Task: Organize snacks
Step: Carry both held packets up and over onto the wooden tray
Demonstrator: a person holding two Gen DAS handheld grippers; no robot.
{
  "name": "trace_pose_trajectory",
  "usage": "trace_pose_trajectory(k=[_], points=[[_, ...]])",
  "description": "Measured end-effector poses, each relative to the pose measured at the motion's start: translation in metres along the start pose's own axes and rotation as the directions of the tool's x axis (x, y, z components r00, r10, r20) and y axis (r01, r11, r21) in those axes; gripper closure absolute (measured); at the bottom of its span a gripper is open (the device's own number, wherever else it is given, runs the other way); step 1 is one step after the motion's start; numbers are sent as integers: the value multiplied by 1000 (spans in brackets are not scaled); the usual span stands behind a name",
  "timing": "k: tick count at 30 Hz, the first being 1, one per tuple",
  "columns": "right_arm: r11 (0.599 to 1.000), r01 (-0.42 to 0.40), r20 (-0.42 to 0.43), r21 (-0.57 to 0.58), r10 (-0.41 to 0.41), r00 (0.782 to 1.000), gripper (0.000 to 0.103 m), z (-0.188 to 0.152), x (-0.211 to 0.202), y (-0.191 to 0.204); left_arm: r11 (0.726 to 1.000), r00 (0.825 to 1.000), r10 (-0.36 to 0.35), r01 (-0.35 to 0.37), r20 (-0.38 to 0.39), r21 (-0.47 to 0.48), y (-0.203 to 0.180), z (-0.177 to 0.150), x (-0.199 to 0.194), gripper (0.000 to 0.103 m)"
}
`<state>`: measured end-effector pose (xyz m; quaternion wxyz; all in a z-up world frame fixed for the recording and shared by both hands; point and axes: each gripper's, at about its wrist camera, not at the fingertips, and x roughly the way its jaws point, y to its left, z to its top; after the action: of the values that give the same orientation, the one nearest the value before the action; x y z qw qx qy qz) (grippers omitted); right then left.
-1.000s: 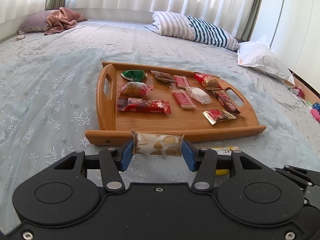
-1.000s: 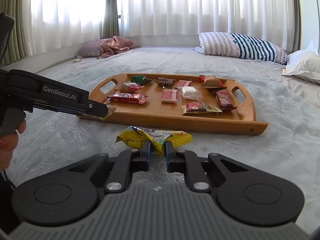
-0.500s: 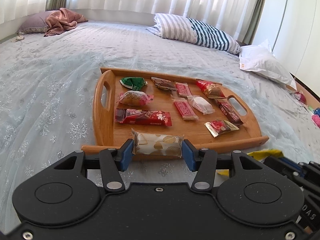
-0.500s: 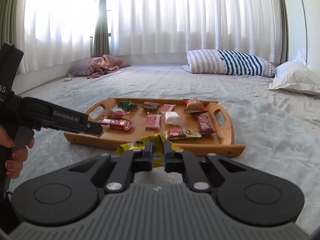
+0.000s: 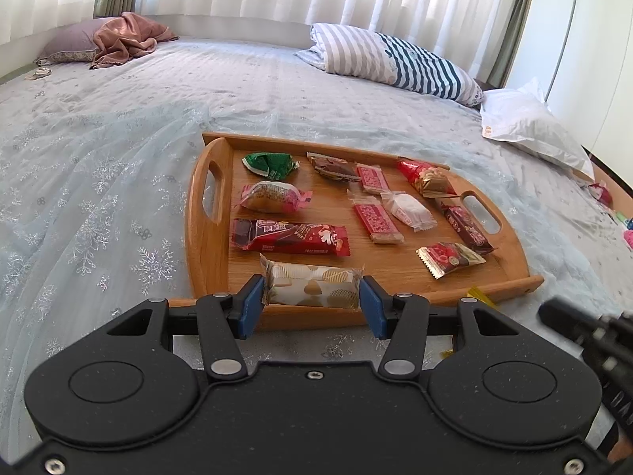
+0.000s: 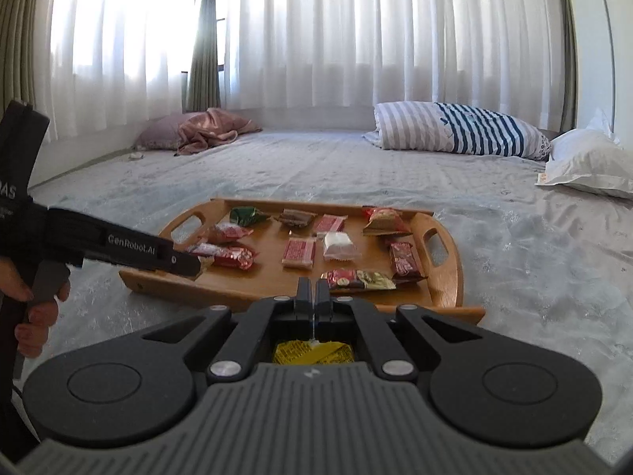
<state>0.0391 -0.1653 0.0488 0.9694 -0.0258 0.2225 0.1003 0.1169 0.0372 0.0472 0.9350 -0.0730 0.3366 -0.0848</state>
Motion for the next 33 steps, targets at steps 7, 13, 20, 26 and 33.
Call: trace_pose_trajectory(k=[7,13,20,26,33], points=[[998,-54,-114,-34,49,992,31,-20,25,-8,1000,1000,-3,3,-6,-3,0,-1,4,53],[995,-71,-170,-67,58,984,6,-21,50,-9,1000,1000,-1,1,-14,-2,0,1,11,53],[997,-80,-189,-11,77,979,43,-17,43,-11,1000,1000,11,-11,-23,-2,2,3,18,53],[996,-76,-166,39,81,983,44,0,34,-18,1000,999,3,-4,-37,-19,5,7,27,53],[991,-37,-251,126,68,966,44,33,53,-39,999,998,15,-16,-57,-29,8,18,46,53]])
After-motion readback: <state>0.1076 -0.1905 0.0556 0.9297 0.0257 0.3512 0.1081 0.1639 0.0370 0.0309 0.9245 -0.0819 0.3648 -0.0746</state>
